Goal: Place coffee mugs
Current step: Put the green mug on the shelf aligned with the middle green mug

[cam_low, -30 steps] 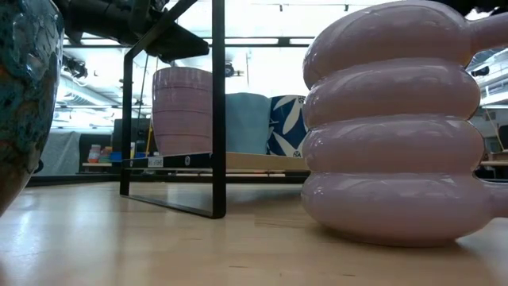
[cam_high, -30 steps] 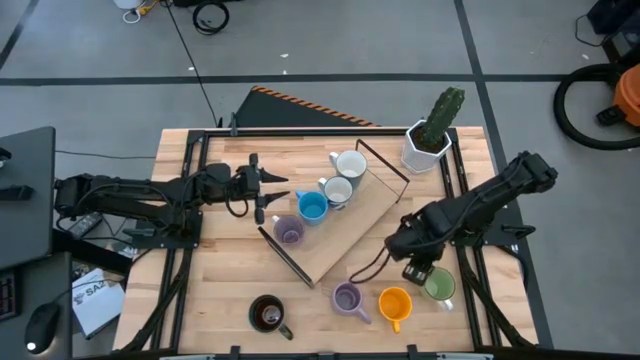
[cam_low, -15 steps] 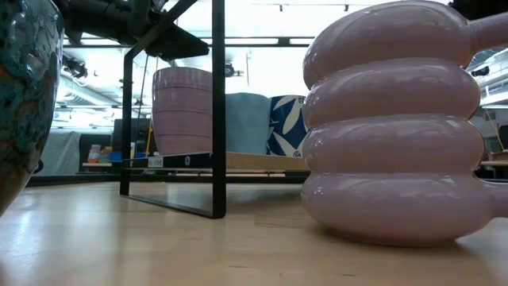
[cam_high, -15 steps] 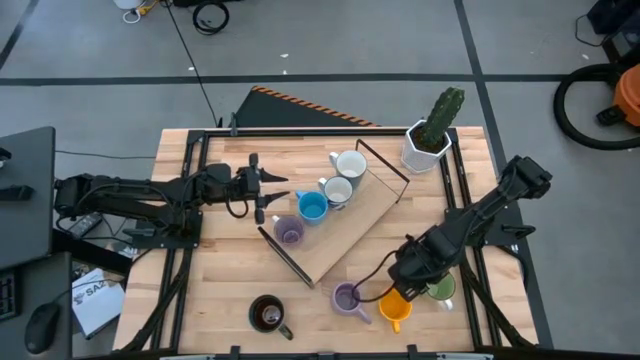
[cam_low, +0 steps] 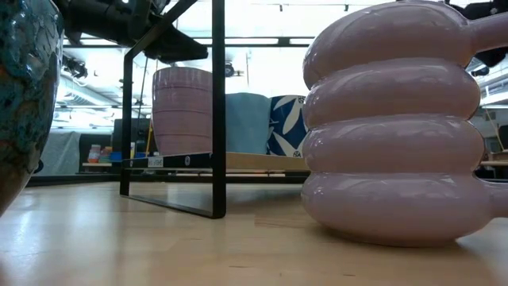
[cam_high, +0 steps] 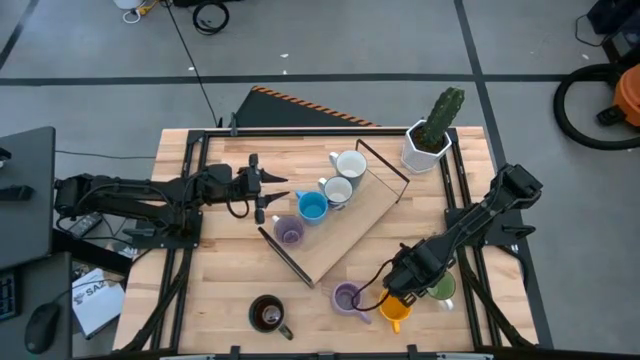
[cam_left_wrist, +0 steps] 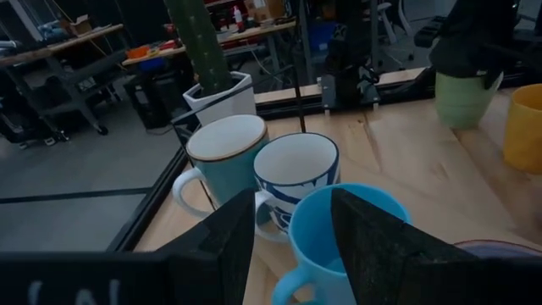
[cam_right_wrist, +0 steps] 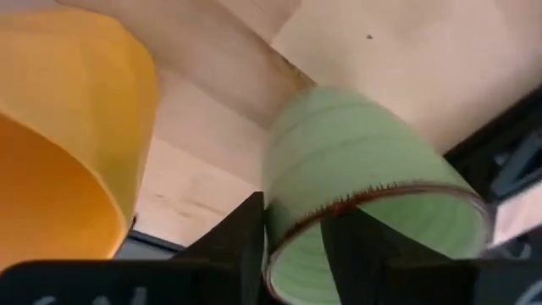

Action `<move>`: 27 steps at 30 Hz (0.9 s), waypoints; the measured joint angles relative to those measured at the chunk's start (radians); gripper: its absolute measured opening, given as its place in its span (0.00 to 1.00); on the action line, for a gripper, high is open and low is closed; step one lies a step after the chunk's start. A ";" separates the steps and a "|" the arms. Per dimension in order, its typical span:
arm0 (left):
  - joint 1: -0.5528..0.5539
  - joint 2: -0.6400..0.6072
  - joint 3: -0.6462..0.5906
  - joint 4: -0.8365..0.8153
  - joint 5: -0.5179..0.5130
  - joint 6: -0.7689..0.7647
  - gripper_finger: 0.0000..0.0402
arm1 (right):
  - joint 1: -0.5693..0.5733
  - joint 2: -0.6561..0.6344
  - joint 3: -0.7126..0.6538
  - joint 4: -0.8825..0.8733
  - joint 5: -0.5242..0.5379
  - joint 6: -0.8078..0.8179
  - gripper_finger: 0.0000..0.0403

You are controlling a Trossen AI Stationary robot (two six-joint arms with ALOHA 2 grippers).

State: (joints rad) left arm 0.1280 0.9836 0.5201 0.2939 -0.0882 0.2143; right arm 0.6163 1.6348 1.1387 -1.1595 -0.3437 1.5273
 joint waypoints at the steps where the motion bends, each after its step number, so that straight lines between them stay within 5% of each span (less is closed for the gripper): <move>1: 0.000 0.000 0.000 -0.002 0.000 -0.002 0.40 | 0.000 -0.001 -0.012 0.018 0.001 -0.010 0.27; 9: 0.000 0.000 0.000 -0.015 0.000 -0.013 0.40 | 0.000 -0.001 -0.050 0.019 0.029 -0.155 0.06; 16: 0.000 0.000 0.000 -0.015 0.000 -0.021 0.40 | -0.055 -0.003 -0.035 -0.043 0.062 -0.299 0.07; 27: 0.000 0.000 0.001 -0.031 0.000 -0.094 0.40 | -0.243 -0.005 0.207 -0.286 0.257 -0.599 0.07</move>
State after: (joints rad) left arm 0.1280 0.9836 0.5209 0.2628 -0.0883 0.1203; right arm 0.3729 1.6302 1.3457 -1.4450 -0.0871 0.9281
